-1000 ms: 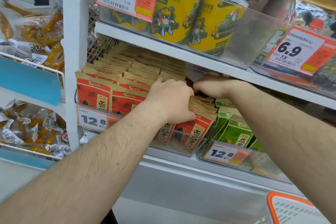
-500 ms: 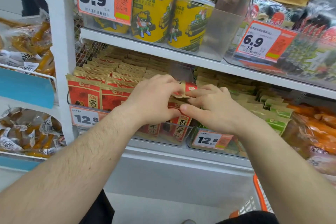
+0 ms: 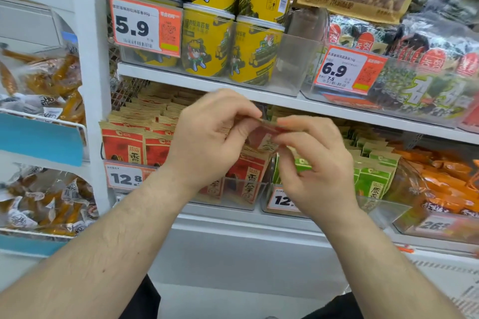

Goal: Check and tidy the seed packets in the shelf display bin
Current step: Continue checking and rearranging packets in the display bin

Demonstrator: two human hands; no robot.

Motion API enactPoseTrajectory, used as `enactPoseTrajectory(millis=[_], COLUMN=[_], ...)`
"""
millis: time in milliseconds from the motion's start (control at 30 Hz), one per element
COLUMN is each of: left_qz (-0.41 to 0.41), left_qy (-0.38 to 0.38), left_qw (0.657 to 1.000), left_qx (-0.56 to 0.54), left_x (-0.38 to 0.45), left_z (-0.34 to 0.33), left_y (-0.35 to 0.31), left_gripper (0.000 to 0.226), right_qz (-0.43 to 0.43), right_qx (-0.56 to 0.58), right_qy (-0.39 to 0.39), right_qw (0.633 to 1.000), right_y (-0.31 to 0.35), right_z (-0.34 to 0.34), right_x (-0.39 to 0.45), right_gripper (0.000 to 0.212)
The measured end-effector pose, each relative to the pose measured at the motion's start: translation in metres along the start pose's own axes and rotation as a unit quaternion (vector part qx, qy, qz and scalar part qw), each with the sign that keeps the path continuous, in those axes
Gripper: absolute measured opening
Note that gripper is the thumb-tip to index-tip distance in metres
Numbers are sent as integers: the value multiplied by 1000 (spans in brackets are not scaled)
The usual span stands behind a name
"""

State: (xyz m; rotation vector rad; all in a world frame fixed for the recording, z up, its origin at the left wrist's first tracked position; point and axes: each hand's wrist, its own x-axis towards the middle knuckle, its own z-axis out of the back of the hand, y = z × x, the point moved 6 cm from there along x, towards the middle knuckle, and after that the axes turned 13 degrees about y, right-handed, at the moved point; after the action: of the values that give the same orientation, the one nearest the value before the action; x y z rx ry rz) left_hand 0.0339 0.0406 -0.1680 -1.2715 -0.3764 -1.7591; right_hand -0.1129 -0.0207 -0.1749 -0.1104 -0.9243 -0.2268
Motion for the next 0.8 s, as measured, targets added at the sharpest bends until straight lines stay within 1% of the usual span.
enactPoseTrajectory(millis=[67, 133, 200, 267, 333, 367, 433, 467, 500, 567, 667, 733, 800], left_qz=[33, 86, 148, 220, 282, 306, 339, 351, 361, 388, 435, 442, 440], left_qy=[-36, -39, -22, 4, 39, 59, 94, 106, 110, 101, 72, 66, 66], left_qw=[997, 984, 962, 935, 909, 897, 880, 874, 869, 853, 820, 808, 799], left_qx=[-61, -152, -228, -278, -305, -313, -319, -319, -320, -334, -364, -385, -405], left_x=[9, 15, 15, 6, -8, -16, -28, -33, -38, -45, -53, -55, -55], left_z=[12, 16, 12, 1, -12, -19, -30, -35, -39, -44, -49, -53, -57], left_y=[-8, -5, 5, 20, 33, 37, 42, 44, 45, 48, 54, 56, 57], left_gripper=[16, 25, 23, 24, 28, 28, 26, 25, 24, 18, 10, 8, 13], right_qz=[-8, -46, -127, -216, -267, -284, -325, -348, -367, -392, -417, -426, -437], right_qx=[22, 96, 194, 273, 304, 316, 337, 337, 330, 323, 379, 420, 439], right_qy=[-43, -52, -50, -27, 10, 27, 47, 54, 58, 61, 70, 74, 75], right_qw=[999, 993, 972, 937, 915, 905, 882, 873, 868, 859, 823, 798, 781], right_y=[8, 11, 6, -4, -11, -13, -17, -18, -19, -22, -29, -32, -37], right_z=[15, 20, 14, -4, -20, -27, -40, -45, -48, -51, -54, -55, -56], right_x=[13, 23, 26, 20, 10, 4, -7, -13, -17, -24, -35, -40, -45], right_gripper=[14, 17, 21, 24, 21, 24, 37, 39, 35, 24, 11, 10, 15])
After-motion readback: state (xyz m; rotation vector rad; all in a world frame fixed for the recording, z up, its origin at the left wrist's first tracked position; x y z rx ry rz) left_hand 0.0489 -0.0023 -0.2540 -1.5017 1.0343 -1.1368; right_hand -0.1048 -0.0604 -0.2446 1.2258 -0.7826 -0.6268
